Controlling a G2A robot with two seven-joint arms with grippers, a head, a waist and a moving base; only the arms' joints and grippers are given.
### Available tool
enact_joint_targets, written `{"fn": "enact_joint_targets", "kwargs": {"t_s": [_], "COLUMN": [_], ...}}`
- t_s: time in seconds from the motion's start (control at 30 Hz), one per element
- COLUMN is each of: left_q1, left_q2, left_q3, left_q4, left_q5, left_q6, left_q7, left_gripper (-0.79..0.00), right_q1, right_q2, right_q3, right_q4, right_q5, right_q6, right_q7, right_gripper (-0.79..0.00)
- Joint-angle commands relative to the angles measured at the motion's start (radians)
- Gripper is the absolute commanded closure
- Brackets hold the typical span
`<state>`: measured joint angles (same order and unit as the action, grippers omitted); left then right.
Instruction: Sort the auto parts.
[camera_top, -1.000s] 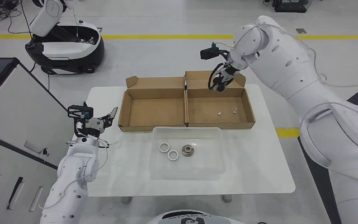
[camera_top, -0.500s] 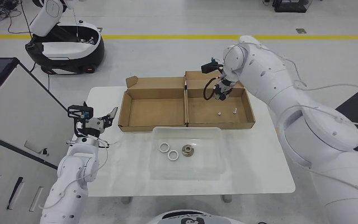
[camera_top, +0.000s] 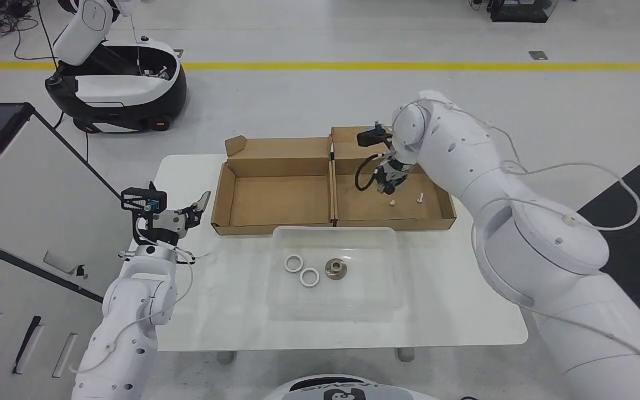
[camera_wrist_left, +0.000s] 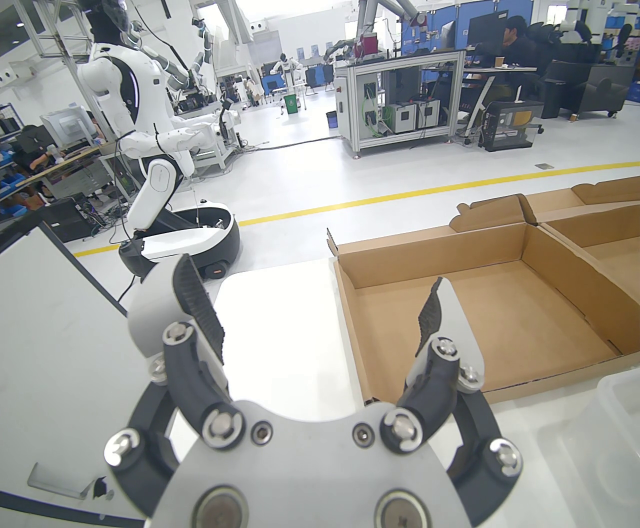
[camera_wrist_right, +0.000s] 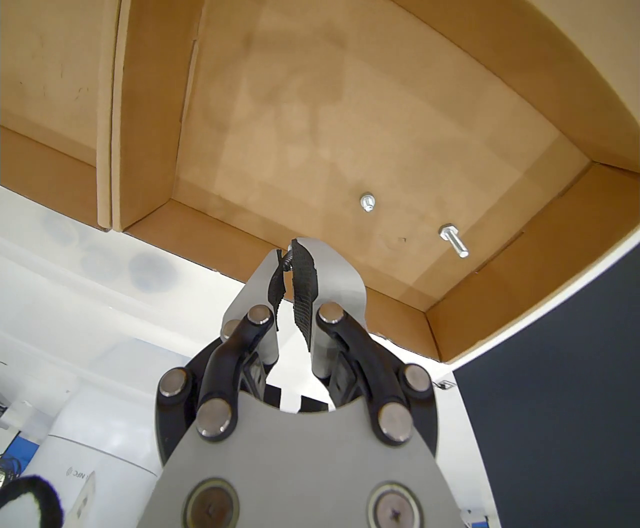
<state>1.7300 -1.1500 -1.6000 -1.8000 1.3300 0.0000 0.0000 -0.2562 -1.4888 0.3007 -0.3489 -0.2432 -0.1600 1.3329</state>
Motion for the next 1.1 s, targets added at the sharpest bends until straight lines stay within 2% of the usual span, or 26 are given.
{"fn": "enact_joint_targets", "kwargs": {"t_s": [0.0,0.57,1.07], "left_q1": [0.000,0.000,0.000], "left_q2": [0.000,0.000,0.000], "left_q3": [0.000,0.000,0.000], "left_q4": [0.000,0.000,0.000], "left_q5": [0.000,0.000,0.000], "left_q6": [0.000,0.000,0.000], "left_q7": [0.000,0.000,0.000], "left_gripper": [-0.785,-0.785,-0.785], "right_q1": [-0.008,-0.058,-0.094], "right_q2": [-0.005,-0.030,-0.029], "right_q3": [0.009,0.052,0.081], "right_q4": [0.024,0.139,0.177], "right_q5": [0.016,0.045,0.039], "right_q6": [-0.004,0.001,0.071], "right_q7": [-0.011,-0.083,-0.123], "right_gripper": [0.000,0.000,0.000]}}
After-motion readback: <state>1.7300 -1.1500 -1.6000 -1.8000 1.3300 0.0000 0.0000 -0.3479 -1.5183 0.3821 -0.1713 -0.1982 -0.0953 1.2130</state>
